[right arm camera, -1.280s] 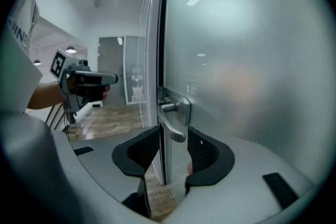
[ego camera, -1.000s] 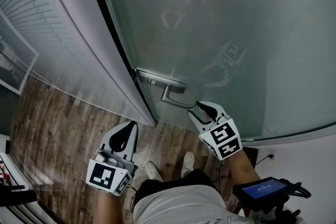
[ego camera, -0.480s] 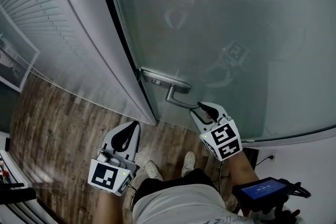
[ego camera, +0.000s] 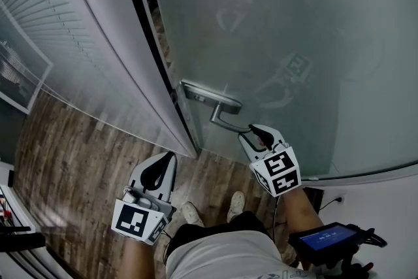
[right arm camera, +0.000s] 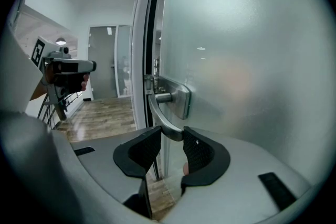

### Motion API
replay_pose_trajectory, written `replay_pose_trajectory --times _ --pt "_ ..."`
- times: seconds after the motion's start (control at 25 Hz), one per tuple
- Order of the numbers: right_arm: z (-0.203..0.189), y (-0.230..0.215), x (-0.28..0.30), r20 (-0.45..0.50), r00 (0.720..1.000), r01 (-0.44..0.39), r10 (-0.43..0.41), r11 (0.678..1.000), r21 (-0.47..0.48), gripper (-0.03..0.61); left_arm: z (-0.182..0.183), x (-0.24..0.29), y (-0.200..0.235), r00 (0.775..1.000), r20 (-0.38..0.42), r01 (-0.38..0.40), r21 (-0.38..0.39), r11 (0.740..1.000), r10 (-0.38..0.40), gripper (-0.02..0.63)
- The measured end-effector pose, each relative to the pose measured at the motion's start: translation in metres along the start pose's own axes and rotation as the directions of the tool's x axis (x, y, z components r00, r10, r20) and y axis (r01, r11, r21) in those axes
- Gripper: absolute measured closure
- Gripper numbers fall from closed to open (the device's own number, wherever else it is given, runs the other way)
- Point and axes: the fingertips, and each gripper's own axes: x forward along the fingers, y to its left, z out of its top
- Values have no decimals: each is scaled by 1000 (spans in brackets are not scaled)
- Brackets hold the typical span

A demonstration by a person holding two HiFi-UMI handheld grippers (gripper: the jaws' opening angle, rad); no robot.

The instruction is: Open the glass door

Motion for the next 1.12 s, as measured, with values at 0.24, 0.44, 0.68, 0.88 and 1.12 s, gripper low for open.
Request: replay_pose_trajectory --times 0.24,0.44,0.68,0.88,1.12 --pt "-1 -19 10 4 1000 19 -19 1000 21 446 -1 4 -6 1000 8 -1 0 1000 1 614" --pt "15 -31 25 4 999 44 -44 998 33 446 6 2 5 1000 7 -3 -3 1000 3 614" --pt "15 -51 33 18 997 80 -81 995 62 446 7 -1 7 1000 17 -24 4 1000 24 614" --pt "12 -72 40 21 994 103 -105 992 74 446 1 2 -1 999 11 -30 6 1000 30 614" --pt "13 -92 48 20 989 142 -144 986 84 446 1 5 -8 1000 16 -23 14 1000 23 614"
